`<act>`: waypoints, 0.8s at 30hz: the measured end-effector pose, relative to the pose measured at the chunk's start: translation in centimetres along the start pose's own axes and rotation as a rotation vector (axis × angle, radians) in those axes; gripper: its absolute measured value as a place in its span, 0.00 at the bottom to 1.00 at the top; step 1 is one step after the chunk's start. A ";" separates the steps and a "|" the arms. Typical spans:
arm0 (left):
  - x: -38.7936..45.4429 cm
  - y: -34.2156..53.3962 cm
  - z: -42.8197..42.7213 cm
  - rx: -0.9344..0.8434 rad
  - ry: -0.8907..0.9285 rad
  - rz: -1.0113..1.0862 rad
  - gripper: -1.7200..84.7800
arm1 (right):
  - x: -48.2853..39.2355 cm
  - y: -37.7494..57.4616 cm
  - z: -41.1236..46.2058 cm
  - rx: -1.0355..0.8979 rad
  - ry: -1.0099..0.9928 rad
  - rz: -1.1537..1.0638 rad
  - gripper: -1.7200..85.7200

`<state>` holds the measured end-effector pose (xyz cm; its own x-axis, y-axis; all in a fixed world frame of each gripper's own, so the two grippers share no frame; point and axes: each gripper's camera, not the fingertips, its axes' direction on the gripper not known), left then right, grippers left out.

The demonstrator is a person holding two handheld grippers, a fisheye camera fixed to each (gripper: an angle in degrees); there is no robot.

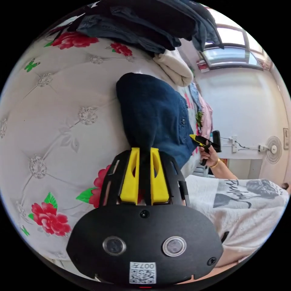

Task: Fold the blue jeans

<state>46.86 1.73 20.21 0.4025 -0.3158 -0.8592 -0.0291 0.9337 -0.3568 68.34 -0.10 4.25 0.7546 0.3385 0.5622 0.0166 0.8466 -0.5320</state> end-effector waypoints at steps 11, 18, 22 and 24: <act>17.2 -3.6 -16.1 0.325 0.138 0.569 0.05 | -16.6 -0.3 -13.1 0.147 -0.376 -0.398 0.05; 25.0 -12.6 -29.4 0.597 -0.115 0.688 0.07 | -32.8 -8.9 -19.2 0.334 -0.438 -0.684 0.06; 24.9 -18.9 -28.1 0.573 -0.473 0.500 0.09 | -33.7 -17.1 -13.9 0.427 -0.330 -0.478 0.06; 23.1 -23.1 -22.6 0.399 -0.707 0.405 0.13 | -32.0 -20.4 -9.6 0.403 -0.210 -0.361 0.06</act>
<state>36.18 -30.96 0.34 0.9020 0.1041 -0.4191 -0.0249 0.9814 0.1902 50.19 -32.12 -8.95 0.6004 0.0388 0.7987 -0.0335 0.9992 -0.0234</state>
